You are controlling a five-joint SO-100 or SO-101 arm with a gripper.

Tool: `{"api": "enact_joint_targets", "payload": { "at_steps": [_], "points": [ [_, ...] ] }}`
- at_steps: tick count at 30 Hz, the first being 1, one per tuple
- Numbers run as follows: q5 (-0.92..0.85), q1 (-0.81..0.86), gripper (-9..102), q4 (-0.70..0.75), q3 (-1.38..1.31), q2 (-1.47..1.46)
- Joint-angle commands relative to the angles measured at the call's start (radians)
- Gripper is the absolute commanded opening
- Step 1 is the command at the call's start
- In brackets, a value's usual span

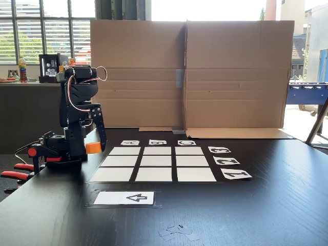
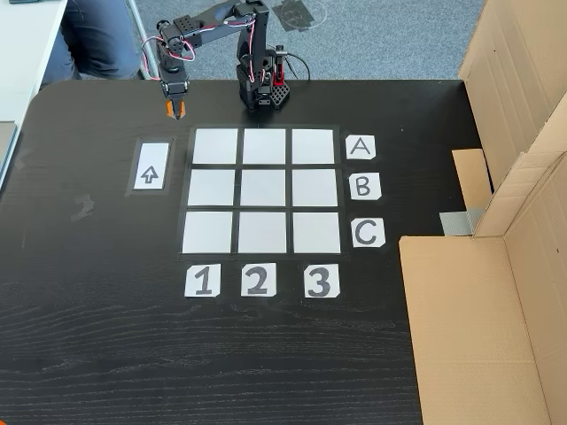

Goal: Pick up the round, orange token and place it in the grid on square A1.

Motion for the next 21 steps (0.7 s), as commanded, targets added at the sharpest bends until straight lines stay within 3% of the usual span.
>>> {"api": "enact_joint_targets", "payload": {
  "at_steps": [1, 11, 21],
  "points": [
    [-0.020, -0.040, 8, -0.015, 0.091, 0.092],
    [-0.021, -0.153, 9, -0.101, 0.327, 0.121],
    [-0.020, -0.198, 9, -0.296, 0.446, 0.104]
  ]
}}
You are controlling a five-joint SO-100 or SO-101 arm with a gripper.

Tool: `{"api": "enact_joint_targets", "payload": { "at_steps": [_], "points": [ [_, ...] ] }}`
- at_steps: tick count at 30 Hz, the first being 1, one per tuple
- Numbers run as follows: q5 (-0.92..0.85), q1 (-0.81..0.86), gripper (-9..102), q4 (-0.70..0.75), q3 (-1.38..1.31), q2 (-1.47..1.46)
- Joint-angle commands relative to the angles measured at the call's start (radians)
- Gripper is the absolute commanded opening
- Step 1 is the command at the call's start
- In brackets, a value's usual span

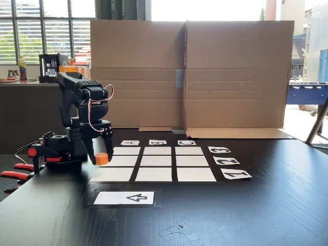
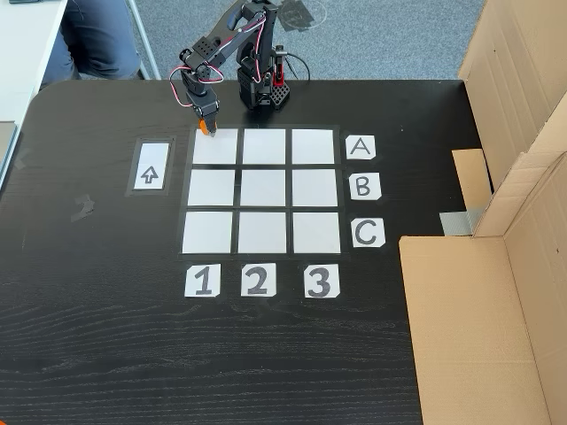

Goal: Pick up the round, orange token and place it in the grid on square A1.

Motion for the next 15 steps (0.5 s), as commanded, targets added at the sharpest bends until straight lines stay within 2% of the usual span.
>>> {"api": "enact_joint_targets", "payload": {
  "at_steps": [1, 15],
  "points": [
    [-0.006, -0.018, 9, -0.055, 0.020, 0.018],
    [-0.012, -0.078, 10, -0.144, 0.072, -0.048]
  ]
}}
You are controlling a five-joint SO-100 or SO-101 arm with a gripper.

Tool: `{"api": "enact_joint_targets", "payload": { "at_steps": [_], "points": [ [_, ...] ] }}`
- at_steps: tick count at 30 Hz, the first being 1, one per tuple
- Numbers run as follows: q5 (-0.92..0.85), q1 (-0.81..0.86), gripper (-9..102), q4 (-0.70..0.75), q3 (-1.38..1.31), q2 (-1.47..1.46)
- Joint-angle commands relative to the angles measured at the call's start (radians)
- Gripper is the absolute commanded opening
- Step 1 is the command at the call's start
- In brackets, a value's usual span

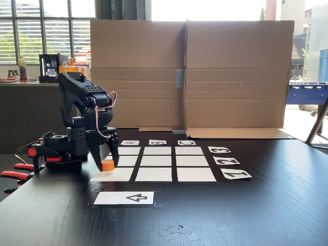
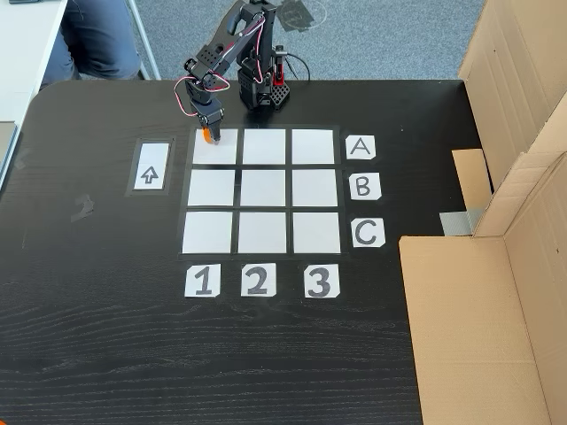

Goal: Pick up the round, orange token and place it in the grid on square A1.

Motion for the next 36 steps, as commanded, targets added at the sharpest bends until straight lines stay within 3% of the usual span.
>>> {"api": "enact_joint_targets", "payload": {
  "at_steps": [1, 15, 25, 36],
  "points": [
    [-0.003, -0.015, 10, -0.028, 0.008, -0.008],
    [-0.002, -0.040, 10, -0.072, 0.011, -0.080],
    [0.009, -0.031, 30, -0.080, 0.011, -0.089],
    [-0.078, 0.072, 35, -0.080, -0.003, 0.025]
  ]
}}
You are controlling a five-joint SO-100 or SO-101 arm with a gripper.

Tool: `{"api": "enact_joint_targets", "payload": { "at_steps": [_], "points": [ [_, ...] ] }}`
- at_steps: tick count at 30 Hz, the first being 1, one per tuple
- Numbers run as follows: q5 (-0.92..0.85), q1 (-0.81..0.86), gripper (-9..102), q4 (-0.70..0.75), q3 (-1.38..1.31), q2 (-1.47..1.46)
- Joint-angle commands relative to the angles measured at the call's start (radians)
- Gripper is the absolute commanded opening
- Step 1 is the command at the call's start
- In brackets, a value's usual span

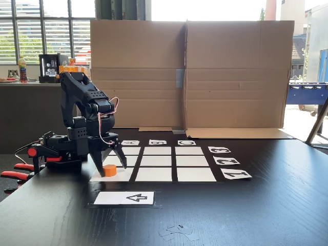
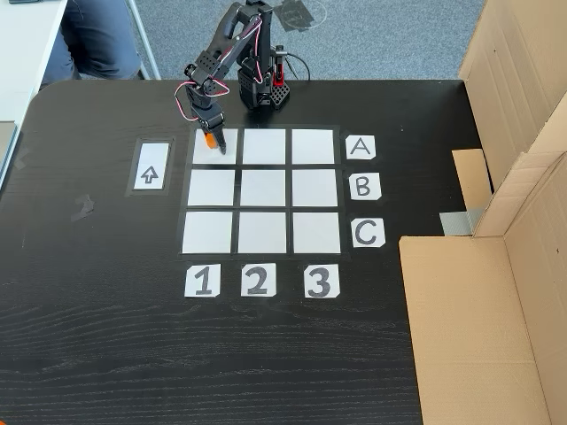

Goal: Pick up the round, orange token and place it in the grid on square A1.

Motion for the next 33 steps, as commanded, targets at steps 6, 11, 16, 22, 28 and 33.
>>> {"api": "enact_joint_targets", "payload": {
  "at_steps": [6, 11, 16, 22, 28, 33],
  "points": [
    [-0.043, 0.084, 35, -0.017, -0.038, 0.149],
    [-0.032, 0.095, 35, -0.031, -0.028, 0.308],
    [-0.012, 0.144, 35, -0.023, -0.026, 0.453],
    [-0.012, 0.247, 35, -0.067, 0.052, 0.607],
    [-0.012, 0.365, 35, -0.087, 0.183, 0.785],
    [-0.012, 0.465, 31, -0.092, 0.307, 0.907]
  ]
}}
